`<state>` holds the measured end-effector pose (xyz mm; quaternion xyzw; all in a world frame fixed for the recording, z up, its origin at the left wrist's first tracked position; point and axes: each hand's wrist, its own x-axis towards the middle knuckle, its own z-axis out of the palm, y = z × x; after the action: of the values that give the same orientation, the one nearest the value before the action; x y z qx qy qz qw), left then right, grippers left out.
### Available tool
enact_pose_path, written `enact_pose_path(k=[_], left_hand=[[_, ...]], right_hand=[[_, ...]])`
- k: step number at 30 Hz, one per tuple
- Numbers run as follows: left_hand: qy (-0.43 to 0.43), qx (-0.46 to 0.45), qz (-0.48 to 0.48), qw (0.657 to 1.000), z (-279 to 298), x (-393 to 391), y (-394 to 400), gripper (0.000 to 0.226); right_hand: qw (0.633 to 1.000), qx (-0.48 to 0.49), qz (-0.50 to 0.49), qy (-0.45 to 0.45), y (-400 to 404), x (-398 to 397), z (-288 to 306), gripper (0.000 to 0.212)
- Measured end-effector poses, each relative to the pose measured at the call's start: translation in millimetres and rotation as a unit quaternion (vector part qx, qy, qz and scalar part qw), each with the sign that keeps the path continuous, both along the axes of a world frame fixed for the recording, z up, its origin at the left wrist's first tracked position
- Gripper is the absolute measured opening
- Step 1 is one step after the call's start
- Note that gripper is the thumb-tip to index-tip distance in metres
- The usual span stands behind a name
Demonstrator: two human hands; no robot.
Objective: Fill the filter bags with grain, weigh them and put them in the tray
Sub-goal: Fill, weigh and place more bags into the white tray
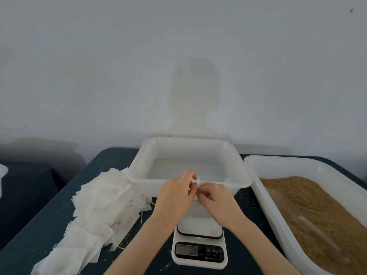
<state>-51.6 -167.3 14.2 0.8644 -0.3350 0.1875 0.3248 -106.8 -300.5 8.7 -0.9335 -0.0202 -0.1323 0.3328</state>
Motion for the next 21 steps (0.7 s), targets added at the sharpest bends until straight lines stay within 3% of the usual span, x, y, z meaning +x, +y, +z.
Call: enact_pose_path(k=[2, 4, 6, 9, 13, 17, 21], left_hand=[[0.076, -0.073, -0.074, 0.992, -0.4, 1.4, 3.3, 0.025], [0.183, -0.082, -0.153, 0.968, -1.2, 6.0, 10.1, 0.052], [0.264, -0.014, -0.205, 0.942, -3.4, 12.9, 16.3, 0.081], [0.264, 0.083, -0.222, 0.935, -9.9, 20.0, 17.8, 0.104], [0.259, 0.086, -0.233, 0.933, -13.1, 16.7, 8.3, 0.082], [0.200, 0.078, -0.207, 0.954, -14.4, 17.6, 0.1, 0.056], [0.203, 0.098, -0.199, 0.954, -13.1, 19.6, -4.2, 0.056]], right_hand=[[0.998, 0.061, 0.012, -0.009, -6.4, -2.0, 2.4, 0.026], [0.992, 0.121, 0.030, -0.008, -13.1, -5.2, 5.8, 0.029], [0.986, 0.155, 0.053, 0.003, -18.3, -8.1, 9.2, 0.035], [0.985, 0.159, 0.070, 0.005, -25.5, -8.6, 10.5, 0.034], [0.985, 0.156, 0.074, 0.007, -33.2, -7.4, 7.9, 0.032], [0.991, 0.105, 0.082, 0.027, -43.4, -8.3, 7.7, 0.026], [0.995, 0.000, 0.089, 0.044, -47.7, -12.5, 16.0, 0.024]])
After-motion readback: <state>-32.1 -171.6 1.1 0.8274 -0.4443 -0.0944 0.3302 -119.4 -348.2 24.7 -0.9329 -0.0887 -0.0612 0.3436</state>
